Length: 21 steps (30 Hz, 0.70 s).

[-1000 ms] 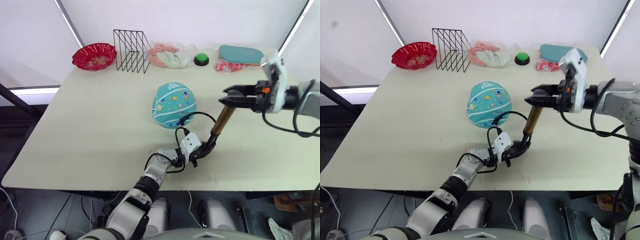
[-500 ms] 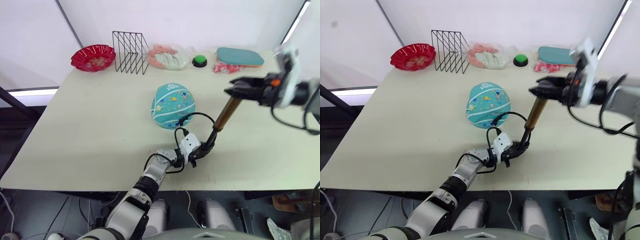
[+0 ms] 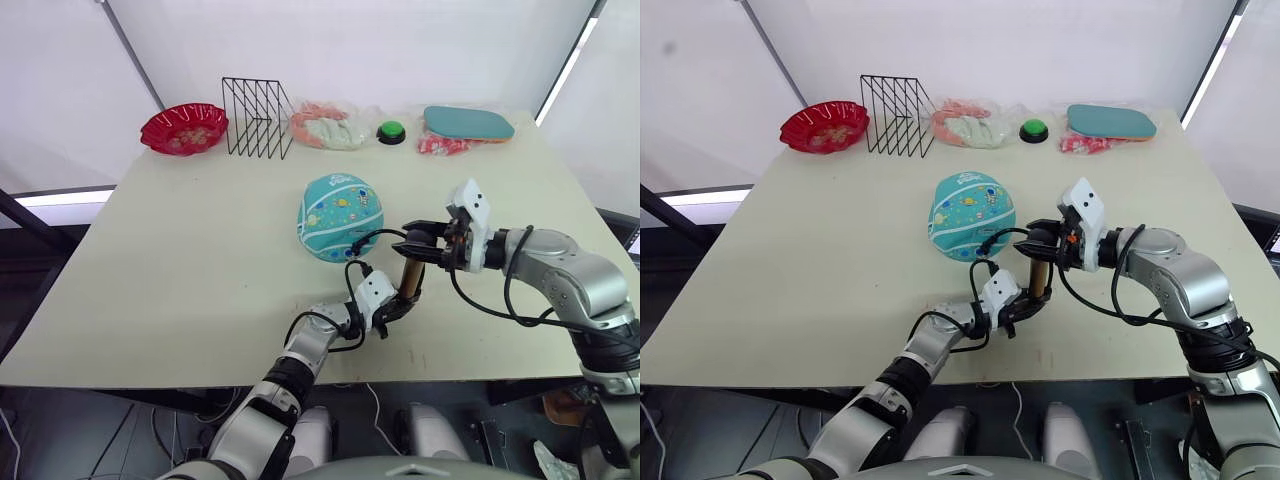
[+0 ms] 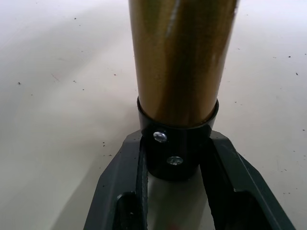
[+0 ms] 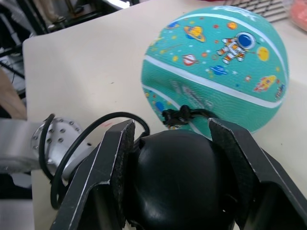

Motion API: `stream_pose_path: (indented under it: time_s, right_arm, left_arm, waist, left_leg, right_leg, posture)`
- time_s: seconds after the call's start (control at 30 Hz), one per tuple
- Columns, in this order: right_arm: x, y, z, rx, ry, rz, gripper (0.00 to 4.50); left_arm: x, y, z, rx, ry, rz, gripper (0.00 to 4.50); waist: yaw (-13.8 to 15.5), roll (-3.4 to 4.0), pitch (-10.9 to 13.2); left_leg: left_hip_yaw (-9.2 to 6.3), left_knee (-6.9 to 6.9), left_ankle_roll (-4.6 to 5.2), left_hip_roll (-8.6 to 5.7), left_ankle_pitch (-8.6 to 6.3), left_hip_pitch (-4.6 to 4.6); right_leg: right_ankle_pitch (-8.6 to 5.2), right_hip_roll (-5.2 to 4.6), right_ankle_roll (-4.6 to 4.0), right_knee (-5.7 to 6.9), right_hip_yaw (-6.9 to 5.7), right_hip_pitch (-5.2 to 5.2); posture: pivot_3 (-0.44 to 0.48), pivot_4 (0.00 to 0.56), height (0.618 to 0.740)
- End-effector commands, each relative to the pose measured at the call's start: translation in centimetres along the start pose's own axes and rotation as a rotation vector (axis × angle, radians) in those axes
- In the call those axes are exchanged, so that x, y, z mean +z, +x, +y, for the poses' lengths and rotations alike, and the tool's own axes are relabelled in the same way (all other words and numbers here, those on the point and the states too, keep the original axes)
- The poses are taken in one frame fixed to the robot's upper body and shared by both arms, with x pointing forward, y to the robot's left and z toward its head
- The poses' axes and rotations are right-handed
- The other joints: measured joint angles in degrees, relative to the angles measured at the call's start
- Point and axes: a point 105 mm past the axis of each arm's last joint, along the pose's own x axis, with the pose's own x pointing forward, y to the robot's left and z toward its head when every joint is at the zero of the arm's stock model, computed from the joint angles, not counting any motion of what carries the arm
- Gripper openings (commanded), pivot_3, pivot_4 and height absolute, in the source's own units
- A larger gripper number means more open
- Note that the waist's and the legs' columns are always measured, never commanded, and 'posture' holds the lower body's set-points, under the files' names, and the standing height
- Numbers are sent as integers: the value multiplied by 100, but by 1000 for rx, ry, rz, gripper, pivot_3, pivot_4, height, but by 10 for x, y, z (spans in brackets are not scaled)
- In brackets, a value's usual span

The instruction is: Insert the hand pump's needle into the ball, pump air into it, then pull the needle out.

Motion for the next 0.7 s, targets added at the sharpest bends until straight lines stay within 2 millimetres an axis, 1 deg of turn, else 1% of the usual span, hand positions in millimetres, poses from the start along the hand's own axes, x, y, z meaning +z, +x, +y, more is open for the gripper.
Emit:
stream_pose_path:
  time_s: [0.03, 0.07, 0.17, 0.2, 0.3, 0.37, 0.5, 0.63, 0.67, 0.7]
  right_arm:
    - [-25, -4, 2, 2, 74, 104, 1974]
    - [-10, -9, 0, -4, 42, 72, 1974]
    - [27, -22, -1, -8, 4, -5, 1974]
    - [34, -25, 0, -7, 1, -15, 1974]
    - [76, -48, 1, -12, -42, -81, 1974]
    - [92, -58, 2, -16, -60, -101, 1974]
    - [131, -84, 2, -42, -111, -152, 1974]
    - [156, -95, 2, -50, -96, -205, 1974]
    - [159, -96, 1, -47, -83, -221, 1974]
    - [158, -96, 1, -45, -74, -215, 1974]
  left_arm:
    - [-25, -7, -8, -12, -79, 69, 1050]
    - [-25, -7, -8, -13, -79, 69, 1050]
    - [-26, -7, -8, -16, -79, 71, 1050]
    - [-26, -7, -8, -17, -79, 71, 1050]
    - [-26, -7, -9, -23, -81, 72, 1050]
    - [-27, -7, -10, -26, -82, 73, 1049]
    - [-28, -6, -12, -37, -83, 74, 1049]
    - [-28, -5, -13, -41, -84, 71, 1049]
    - [-28, -5, -13, -42, -86, 71, 1049]
    - [-28, -5, -14, -42, -86, 70, 1049]
  waist:
    - [-3, 1, 1]
    - [-2, 2, 1]
    - [8, 14, 39]
    - [13, 25, 60]
    - [62, 55, 115]
    - [91, 69, 129]
    - [107, 72, 139]
    - [107, 70, 141]
    - [105, 70, 141]
    - [106, 69, 142]
  left_leg:
    - [0, 0, 0, 0, 0, -1]
    - [0, 0, 0, 0, 0, -1]
    - [-1, 0, 0, -3, 0, -14]
    - [-1, 0, 0, -3, 0, -15]
    - [-1, 5, 0, -7, 0, -38]
    - [0, 10, 0, -12, 0, -60]
    - [-8, 20, 0, -19, 1, -115]
    - [-3, 23, 1, -24, 1, -132]
    - [-3, 23, 1, -24, 1, -132]
    - [-3, 23, 1, -24, 1, -132]
  right_leg:
    - [0, 0, 0, 0, 0, 0]
    - [0, 0, 0, 0, 0, -1]
    - [0, -3, 0, -1, 0, -8]
    - [0, -3, 0, -1, 0, -8]
    - [2, -8, -2, -2, 0, -25]
    - [11, -13, -16, -1, 1, -44]
    - [18, -19, -27, 0, -8, -90]
    - [19, -26, -27, 1, -5, -109]
    - [19, -26, -27, 2, -5, -109]
    - [19, -26, -27, 2, -5, -109]
  posture:
    - [0, 150, 740]
    - [0, 150, 740]
    - [0, 150, 740]
    - [0, 150, 740]
    - [0, 150, 740]
    - [0, 150, 740]
    - [0, 150, 740]
    - [0, 150, 740]
    - [0, 150, 740]
    - [0, 150, 740]
